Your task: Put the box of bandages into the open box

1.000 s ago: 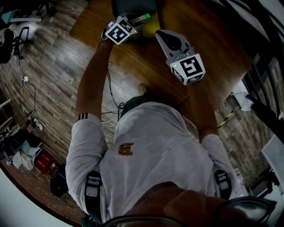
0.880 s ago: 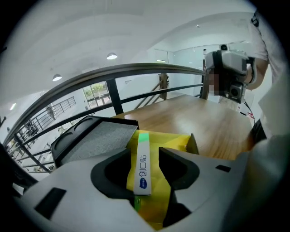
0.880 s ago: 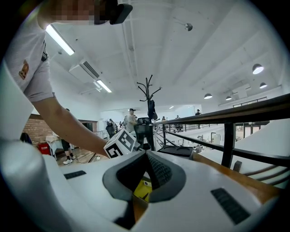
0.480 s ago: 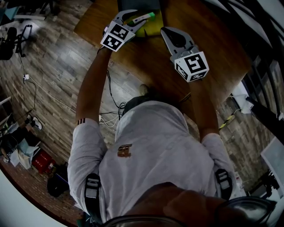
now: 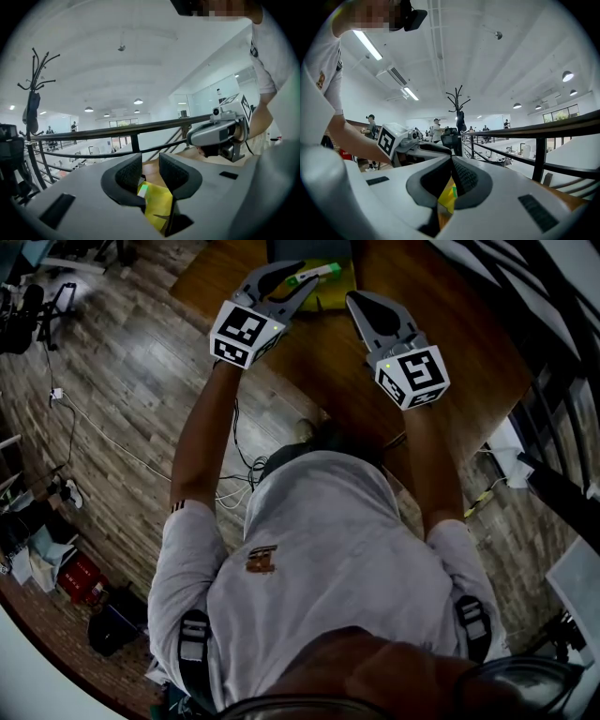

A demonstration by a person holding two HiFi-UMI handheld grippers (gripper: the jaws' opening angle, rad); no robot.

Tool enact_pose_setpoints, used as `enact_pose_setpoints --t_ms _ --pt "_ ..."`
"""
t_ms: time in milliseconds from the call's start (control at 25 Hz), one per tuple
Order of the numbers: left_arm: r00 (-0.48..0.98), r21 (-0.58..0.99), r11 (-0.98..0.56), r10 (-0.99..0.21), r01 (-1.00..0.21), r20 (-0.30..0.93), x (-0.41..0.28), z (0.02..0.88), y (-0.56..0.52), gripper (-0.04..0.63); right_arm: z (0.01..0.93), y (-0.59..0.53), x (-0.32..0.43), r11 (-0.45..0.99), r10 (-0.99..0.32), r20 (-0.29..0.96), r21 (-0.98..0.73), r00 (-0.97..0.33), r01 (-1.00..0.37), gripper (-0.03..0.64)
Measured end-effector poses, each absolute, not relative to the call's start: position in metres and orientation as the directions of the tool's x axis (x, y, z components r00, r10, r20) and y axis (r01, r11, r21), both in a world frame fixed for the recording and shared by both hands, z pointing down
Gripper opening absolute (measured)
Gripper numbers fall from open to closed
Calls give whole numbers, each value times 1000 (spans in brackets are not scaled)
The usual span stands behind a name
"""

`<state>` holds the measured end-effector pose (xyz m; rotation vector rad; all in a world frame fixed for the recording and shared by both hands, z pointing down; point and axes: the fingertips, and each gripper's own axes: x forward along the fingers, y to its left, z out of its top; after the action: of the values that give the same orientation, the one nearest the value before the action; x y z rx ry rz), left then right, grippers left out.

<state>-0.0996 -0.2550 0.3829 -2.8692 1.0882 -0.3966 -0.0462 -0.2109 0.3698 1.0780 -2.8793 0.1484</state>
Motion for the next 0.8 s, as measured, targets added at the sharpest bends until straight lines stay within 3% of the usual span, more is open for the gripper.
enact_pose_setpoints --t_ms 320,800 --pt "709 -41 -710 -704 -703 50 -109 345 -208 53 346 -180 -62 768 -636 50 -56 -770 -638 32" --pt "687 6 -691 -720 -723 -97 -116 304 -138 20 324 -133 -78 791 -610 -26 -67 -792 -608 32"
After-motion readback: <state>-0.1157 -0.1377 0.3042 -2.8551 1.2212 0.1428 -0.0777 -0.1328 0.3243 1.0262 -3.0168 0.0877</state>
